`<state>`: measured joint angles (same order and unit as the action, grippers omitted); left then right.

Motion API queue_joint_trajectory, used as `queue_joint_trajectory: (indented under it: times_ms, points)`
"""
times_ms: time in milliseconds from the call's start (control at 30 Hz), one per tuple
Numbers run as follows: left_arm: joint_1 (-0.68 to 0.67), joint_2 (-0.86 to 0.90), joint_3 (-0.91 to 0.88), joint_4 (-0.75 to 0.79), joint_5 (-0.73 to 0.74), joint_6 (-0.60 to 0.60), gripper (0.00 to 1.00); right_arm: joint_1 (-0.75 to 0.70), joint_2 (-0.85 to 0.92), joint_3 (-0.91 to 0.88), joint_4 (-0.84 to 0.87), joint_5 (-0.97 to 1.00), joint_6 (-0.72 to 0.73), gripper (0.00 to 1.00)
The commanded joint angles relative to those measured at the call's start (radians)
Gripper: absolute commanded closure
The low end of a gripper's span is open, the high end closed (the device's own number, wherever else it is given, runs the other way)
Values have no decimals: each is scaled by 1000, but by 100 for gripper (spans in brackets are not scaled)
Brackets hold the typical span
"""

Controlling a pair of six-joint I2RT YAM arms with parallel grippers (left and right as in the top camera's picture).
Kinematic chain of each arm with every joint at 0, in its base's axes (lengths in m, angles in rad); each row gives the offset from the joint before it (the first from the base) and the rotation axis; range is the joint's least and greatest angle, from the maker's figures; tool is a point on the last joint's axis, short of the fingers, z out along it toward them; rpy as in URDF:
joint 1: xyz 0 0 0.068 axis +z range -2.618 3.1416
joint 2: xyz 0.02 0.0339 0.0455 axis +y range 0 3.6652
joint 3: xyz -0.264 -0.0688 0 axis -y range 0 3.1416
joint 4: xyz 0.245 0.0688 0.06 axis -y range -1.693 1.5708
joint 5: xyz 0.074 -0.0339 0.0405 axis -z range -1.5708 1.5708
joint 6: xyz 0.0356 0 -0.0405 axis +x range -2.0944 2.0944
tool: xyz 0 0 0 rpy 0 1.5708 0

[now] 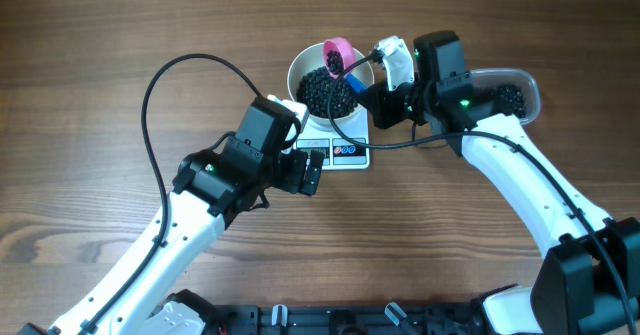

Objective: Scoop item into bowl and weigh 150g on scale
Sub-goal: 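Tilt the scoop slightly over the bowl to trickle in a few beans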

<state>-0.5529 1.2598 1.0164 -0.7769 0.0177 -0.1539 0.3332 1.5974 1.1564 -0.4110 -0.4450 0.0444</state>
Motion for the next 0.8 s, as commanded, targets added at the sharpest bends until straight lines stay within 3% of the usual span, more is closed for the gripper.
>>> queue_joint_trajectory:
  times_ms: [0,533,600,700,767]
  points:
    - [8,0,-11,3,8,12,0,4,-18,17,2,-28,20,96]
    - [8,0,-11,3,8,12,0,4,-18,17,6,-25,37,96]
    - [8,0,-11,3,8,12,0,4,-18,17,6,-98,13,96]
    - [8,0,-11,3,8,12,0,4,-18,17,5,33,44,96]
    - [8,0,-11,3,8,12,0,4,-18,17,6,-43,14,96]
